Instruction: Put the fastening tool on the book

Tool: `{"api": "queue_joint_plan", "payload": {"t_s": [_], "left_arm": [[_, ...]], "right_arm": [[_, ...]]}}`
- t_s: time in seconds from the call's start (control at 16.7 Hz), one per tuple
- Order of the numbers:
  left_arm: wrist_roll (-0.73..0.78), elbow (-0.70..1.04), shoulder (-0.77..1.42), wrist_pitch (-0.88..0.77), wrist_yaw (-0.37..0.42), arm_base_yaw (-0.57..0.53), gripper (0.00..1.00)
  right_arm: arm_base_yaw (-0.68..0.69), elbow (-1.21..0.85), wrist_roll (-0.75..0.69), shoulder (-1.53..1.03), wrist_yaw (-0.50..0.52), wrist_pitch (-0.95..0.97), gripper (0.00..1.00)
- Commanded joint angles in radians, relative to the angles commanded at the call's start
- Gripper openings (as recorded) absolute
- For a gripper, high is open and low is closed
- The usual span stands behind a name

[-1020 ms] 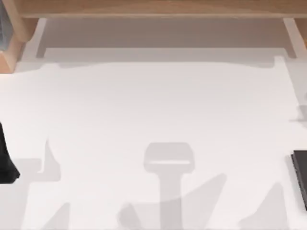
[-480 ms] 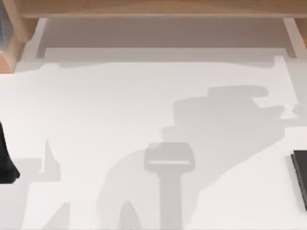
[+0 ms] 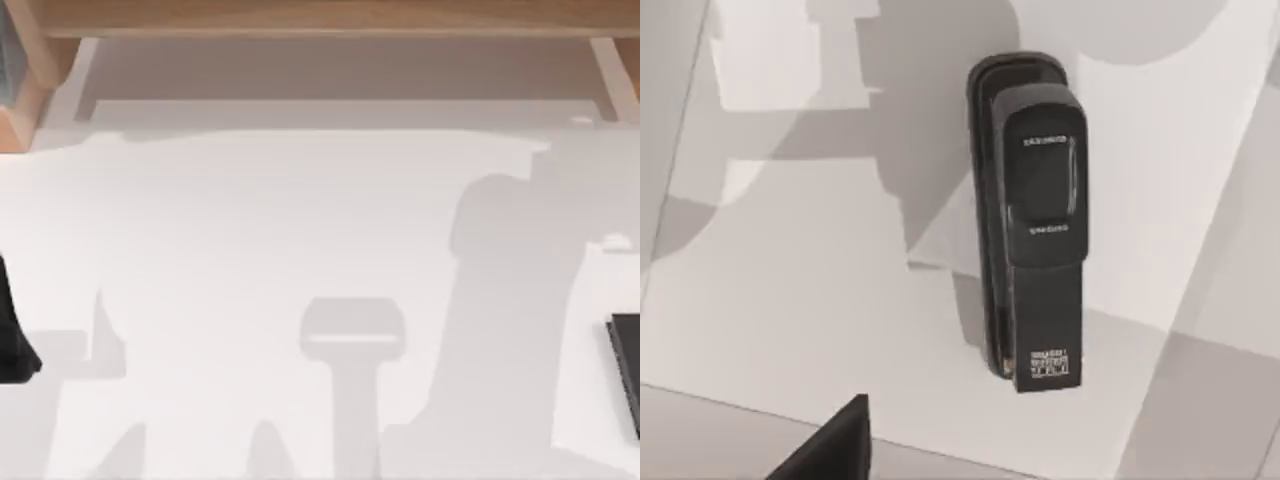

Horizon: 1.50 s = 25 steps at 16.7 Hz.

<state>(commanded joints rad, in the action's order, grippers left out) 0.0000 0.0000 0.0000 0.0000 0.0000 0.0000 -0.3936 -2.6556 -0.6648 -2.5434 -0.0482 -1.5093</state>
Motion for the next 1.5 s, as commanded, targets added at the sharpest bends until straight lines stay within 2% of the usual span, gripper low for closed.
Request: {"api": "queue_joint_plan", "payload": {"t_s": [0.36, 0.96, 1.5], "left_arm": [[0.0, 0.0, 0.0, 0.0, 0.0, 0.0, 1.0], [0.0, 0.0, 0.0, 0.0, 0.0, 0.0, 1.0], [0.0, 0.0, 0.0, 0.0, 0.0, 0.0, 1.0]], "right_arm": [[0.007, -0.208, -0.082, -0.213, -0.011, -0.093, 1.0], [0.004, -0.234, -0.087, -0.231, -0.011, -0.106, 1.0], [0.007, -0.467, -0.091, -0.348, -0.012, -0.22, 1.0]]}}
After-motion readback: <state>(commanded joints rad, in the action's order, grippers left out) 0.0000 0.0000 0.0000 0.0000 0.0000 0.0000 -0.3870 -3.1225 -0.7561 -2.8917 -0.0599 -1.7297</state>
